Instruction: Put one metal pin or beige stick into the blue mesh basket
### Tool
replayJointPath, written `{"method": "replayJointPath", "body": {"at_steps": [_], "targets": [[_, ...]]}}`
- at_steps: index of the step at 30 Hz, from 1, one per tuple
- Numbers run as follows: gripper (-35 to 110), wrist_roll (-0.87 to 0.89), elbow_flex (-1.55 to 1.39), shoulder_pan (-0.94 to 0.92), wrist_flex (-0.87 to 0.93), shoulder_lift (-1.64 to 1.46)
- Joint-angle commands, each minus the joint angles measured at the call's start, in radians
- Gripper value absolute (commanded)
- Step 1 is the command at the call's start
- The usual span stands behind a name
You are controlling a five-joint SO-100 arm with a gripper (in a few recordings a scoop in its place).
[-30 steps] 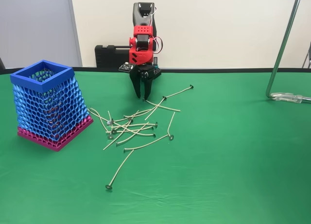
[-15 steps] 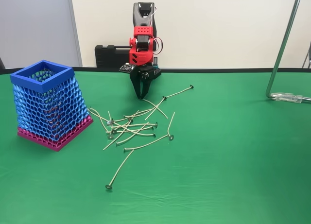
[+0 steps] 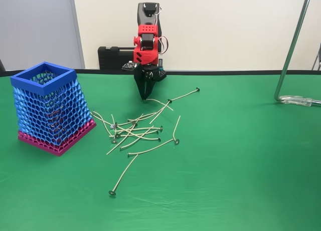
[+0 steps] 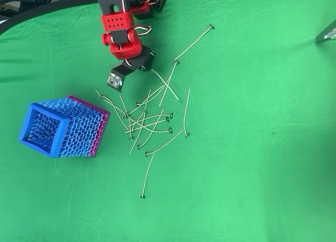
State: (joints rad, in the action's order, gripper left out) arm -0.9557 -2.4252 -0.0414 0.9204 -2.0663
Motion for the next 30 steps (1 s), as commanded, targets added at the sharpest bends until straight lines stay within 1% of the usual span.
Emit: {"method": "replayJointPath", "body": {"at_steps": [1,5,9,14,22,30], "targets": [[0,0.051,0.084,-0.011,0.046,-0.072],[1,0.121,0.198,-0.035,0.127,-0.141],[1,0.198,0.385,-0.104,0.195,-0.163],[1,0.229,0.600,-0.215,0.193,-0.147],[1,0.265,0.913,-0.342,0.077,-0.006],[1,0.316,1.112,-0.489,-0.166,0.170]]}}
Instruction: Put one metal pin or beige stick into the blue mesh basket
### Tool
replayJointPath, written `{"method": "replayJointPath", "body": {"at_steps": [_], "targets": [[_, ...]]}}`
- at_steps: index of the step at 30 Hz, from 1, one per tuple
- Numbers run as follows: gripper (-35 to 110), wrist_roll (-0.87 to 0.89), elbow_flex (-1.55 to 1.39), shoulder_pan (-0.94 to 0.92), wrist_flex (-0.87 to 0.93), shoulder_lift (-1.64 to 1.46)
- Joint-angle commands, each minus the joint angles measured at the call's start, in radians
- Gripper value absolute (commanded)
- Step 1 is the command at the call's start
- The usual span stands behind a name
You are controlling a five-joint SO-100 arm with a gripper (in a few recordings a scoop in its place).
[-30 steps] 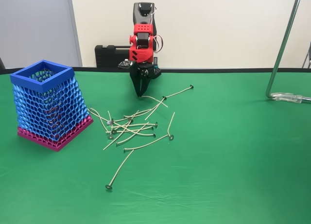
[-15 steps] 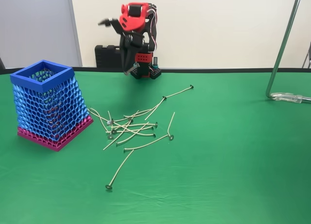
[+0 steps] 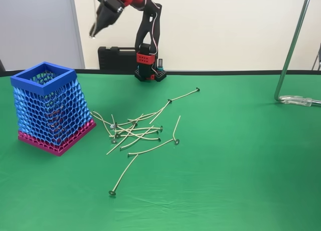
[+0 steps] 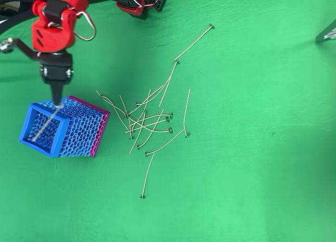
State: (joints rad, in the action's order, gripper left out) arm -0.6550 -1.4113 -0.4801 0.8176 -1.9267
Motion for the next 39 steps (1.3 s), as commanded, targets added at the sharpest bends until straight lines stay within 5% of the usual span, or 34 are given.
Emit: {"method": "replayJointPath", "body": {"at_steps": [1,14,39], "targets": [[1,0.020,0.114,-0.072,-0.097,0.055],[1,-0.063,-0.015,-0.222,-0.397,0.262],[2,0.014,-0.018,-0.215,-0.374,0.356]]}}
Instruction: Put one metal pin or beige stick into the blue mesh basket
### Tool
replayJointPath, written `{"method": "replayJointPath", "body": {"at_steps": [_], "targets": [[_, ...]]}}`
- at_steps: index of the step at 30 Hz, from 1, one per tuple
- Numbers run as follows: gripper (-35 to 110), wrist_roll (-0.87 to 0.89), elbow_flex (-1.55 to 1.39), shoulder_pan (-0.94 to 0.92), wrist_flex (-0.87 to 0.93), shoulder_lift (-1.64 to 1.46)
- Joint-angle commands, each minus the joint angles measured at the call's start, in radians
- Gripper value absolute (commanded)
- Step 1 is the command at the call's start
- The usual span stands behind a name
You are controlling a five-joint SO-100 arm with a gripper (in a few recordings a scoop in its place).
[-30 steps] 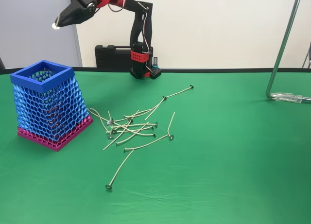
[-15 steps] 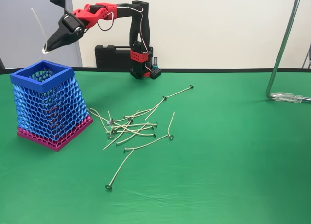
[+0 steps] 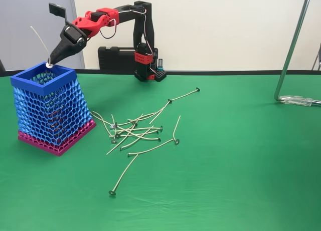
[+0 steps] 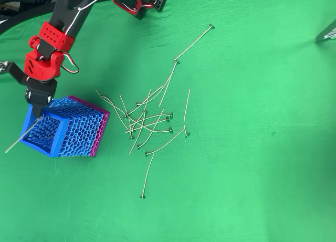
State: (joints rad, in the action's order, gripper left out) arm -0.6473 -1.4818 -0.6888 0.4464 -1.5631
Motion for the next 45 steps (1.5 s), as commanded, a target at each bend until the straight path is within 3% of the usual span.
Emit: {"method": "replayJointPath", "body": {"at_steps": [1,16,20,25,36,45], "targets": [[3,0.008,0.054,-0.005,-0.003,-0.008],[18,0.031,0.123,-0.008,0.002,-0.009],[16,0.029,0.133,-0.009,0.009,-0.015],[0,0.049,0.110,0.006,0.026,-0.057],[0,0.084,-0.322,0.183,0.060,-0.442],[0,0.290,-0.724,0.451,0.193,-0.856]]}}
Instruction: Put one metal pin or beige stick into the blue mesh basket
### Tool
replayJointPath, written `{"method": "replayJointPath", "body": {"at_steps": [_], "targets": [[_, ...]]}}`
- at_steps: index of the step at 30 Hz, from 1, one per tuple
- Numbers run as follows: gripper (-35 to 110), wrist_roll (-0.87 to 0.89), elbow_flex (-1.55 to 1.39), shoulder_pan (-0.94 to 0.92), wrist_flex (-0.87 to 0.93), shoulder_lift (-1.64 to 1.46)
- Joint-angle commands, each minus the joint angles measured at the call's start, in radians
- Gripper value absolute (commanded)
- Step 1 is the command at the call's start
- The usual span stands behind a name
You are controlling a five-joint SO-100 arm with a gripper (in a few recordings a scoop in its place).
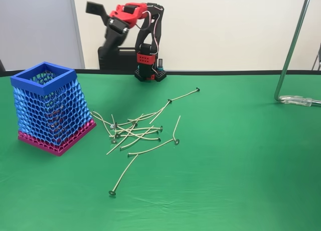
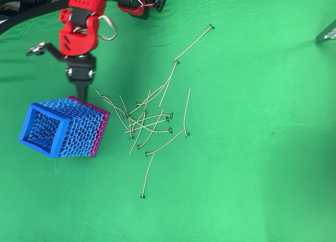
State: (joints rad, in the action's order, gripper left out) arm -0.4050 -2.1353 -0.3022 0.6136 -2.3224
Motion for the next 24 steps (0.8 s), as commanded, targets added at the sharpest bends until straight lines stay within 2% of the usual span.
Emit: {"method": "replayJointPath", "body": {"at_steps": [1,7,14,21,24], "targets": [[0,0.074,-0.112,0.094,0.035,-0.133],[0,0.189,-0.411,0.207,0.041,-0.399],[0,0.242,-0.723,0.259,-0.006,-0.652],[0,0.242,-0.934,0.273,0.002,-0.876],[0,0.261,-0.948,0.275,0.074,-0.948]]}}
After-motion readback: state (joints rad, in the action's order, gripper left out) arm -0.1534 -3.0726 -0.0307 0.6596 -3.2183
